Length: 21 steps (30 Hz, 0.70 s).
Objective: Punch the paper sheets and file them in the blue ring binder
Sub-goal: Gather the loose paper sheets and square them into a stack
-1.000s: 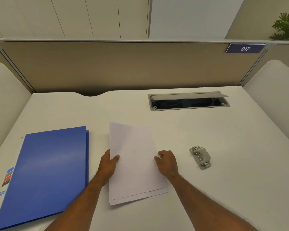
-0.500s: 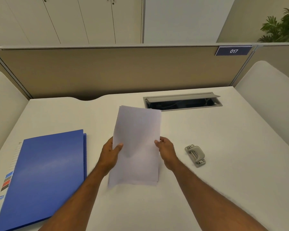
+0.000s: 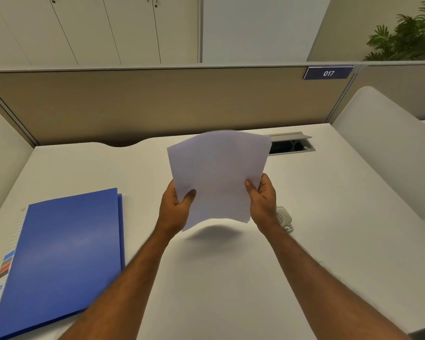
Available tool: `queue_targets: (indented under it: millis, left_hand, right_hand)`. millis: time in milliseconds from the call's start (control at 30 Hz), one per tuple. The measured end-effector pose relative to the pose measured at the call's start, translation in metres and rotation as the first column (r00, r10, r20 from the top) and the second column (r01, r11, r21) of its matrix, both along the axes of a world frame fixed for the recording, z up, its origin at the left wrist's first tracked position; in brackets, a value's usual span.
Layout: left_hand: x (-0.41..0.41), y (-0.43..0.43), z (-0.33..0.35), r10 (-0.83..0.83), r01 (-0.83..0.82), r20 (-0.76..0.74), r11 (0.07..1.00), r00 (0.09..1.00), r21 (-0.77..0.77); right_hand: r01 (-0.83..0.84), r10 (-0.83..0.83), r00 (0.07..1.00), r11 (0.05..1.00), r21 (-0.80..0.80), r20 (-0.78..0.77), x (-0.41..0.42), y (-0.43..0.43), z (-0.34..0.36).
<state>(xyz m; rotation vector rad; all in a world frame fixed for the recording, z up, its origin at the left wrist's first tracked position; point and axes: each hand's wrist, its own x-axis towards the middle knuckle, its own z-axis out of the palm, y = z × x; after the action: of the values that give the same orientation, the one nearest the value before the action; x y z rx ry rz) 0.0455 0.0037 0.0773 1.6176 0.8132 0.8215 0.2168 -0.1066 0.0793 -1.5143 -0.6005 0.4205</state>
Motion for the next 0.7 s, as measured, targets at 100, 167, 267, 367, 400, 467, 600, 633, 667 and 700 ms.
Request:
queue_targets:
  millis: [100, 167, 267, 367, 400, 467, 600, 633, 667, 700]
  left_hand:
    - [-0.001, -0.009, -0.012, 0.004, -0.006, -0.039, 0.999, 0.999, -0.045]
    - [-0.001, -0.014, -0.017, 0.013, -0.015, -0.041, 0.998, 0.999, -0.053]
    - [0.002, -0.019, -0.019, 0.038, -0.040, -0.034, 0.997, 0.999, -0.059]
    - [0.002, -0.024, -0.022, 0.046, -0.047, -0.017, 0.997, 0.999, -0.065]
    - [0.002, -0.025, -0.023, 0.048, -0.048, -0.010, 0.997, 0.999, -0.068]
    - [0.004, -0.026, -0.026, 0.059, -0.060, -0.008, 0.995, 0.998, -0.084]
    - [0.010, -0.022, -0.026, 0.100, -0.100, -0.009, 0.992, 0.995, -0.071]
    - [0.011, -0.020, -0.026, 0.098, -0.098, -0.012, 0.993, 0.995, -0.062]
    - [0.011, -0.020, -0.028, 0.096, -0.097, -0.020, 0.993, 0.995, -0.063]
    - [0.010, -0.019, -0.030, 0.103, -0.105, -0.029, 0.992, 0.994, -0.074]
  right_hand:
    - [0.023, -0.024, 0.999, 1.000, -0.010, -0.034, -0.001, -0.009, -0.015]
    - [0.028, -0.029, 0.998, 1.000, -0.012, -0.051, -0.003, -0.012, -0.024]
    - [0.028, -0.027, 0.997, 1.000, 0.014, -0.074, -0.007, -0.013, -0.027]
    - [0.030, -0.027, 0.995, 0.999, 0.039, -0.092, -0.007, -0.015, -0.034]
    - [0.026, -0.023, 0.995, 0.999, 0.033, -0.096, -0.008, -0.015, -0.038]
    - [0.009, -0.009, 0.996, 1.000, -0.001, -0.084, -0.010, -0.016, -0.048]
    - [0.036, -0.037, 0.999, 0.999, -0.026, -0.040, -0.008, -0.015, -0.058]
    - [0.042, -0.043, 0.999, 0.999, -0.029, -0.029, -0.008, -0.015, -0.059]
    - [0.044, -0.045, 0.999, 0.998, -0.047, -0.020, -0.007, -0.015, -0.060]
    - [0.044, -0.045, 0.999, 0.997, -0.066, -0.007, -0.008, -0.015, -0.061]
